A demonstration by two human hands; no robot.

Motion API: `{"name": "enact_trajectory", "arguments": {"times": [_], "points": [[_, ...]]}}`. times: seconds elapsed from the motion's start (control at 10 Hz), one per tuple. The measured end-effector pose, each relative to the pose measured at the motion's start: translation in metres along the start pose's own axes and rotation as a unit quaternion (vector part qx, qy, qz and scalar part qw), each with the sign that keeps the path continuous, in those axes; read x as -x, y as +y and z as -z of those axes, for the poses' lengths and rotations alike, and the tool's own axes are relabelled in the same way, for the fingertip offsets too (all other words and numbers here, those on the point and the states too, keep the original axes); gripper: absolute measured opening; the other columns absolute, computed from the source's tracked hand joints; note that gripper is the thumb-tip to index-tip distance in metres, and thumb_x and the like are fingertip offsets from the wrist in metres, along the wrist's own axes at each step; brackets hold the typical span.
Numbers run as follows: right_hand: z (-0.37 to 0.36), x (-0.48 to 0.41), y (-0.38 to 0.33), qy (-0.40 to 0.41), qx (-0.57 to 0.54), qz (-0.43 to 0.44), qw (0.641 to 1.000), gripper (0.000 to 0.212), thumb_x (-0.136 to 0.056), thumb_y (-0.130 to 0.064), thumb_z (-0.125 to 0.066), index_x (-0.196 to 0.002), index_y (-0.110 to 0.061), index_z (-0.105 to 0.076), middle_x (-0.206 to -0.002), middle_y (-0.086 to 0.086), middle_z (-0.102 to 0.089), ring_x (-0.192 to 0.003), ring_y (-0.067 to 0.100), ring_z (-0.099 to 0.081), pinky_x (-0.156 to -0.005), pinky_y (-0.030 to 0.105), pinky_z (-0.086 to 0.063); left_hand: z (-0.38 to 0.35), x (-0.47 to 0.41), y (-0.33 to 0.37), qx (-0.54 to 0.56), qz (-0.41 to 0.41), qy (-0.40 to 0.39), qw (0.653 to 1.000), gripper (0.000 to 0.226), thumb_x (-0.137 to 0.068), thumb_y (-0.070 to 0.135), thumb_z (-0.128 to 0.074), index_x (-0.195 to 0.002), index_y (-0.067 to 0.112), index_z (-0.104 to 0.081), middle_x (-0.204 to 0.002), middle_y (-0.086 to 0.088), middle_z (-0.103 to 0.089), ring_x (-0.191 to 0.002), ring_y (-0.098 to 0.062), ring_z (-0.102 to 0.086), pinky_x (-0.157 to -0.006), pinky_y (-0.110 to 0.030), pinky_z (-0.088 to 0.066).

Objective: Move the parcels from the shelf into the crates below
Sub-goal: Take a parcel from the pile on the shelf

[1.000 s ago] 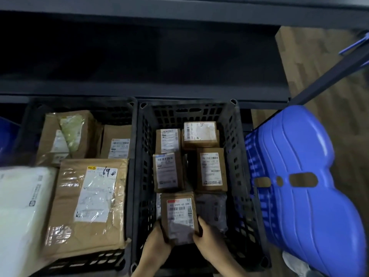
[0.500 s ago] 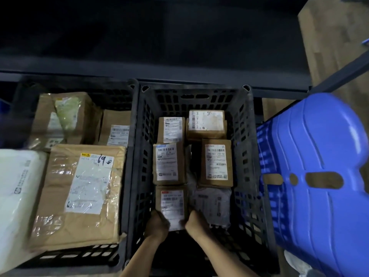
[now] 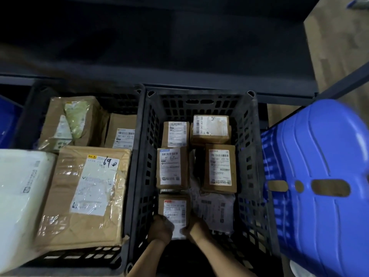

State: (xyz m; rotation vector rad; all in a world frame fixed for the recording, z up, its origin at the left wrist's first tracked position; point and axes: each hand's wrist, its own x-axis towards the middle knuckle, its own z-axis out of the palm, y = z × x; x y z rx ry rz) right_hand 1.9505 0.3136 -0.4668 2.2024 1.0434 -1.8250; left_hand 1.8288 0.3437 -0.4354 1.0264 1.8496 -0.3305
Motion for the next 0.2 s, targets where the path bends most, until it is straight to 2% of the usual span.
{"name": "enact_trajectory", "arguments": {"times": [0.1, 0.2], "points": [[0.005, 0.019, -0.003, 0.068, -0.12, -0.048, 0.989, 0.028, -0.095, -0.024, -0.048, -0.118, -0.015, -0.062, -0.124, 0.009, -0.063, -0.107, 0.02, -0.058, -0.085, 0.02, -0.046, 0.006, 0.017, 0.005, 0.025, -0.057, 0.025, 0.998, 0.032, -0.082, 0.013, -0.059, -0.11, -0.004, -0.055, -0.109, -0.019, -0.066, -0.1, -0.031, -0.063, -0.081, -0.035, -0.051], [0.028, 0.044, -0.02, 0.142, -0.19, -0.049, 0.97, 0.039, -0.101, -0.036, -0.03, -0.112, -0.018, -0.062, -0.12, 0.009, -0.063, -0.108, 0.027, -0.058, -0.093, 0.035, -0.046, 0.03, 0.046, 0.018, -0.028, -0.146, 0.03, 0.988, 0.029, -0.088, 0.025, -0.054, -0.113, 0.013, -0.058, -0.111, -0.008, -0.068, -0.102, -0.026, -0.064, -0.074, -0.027, -0.048]]}}
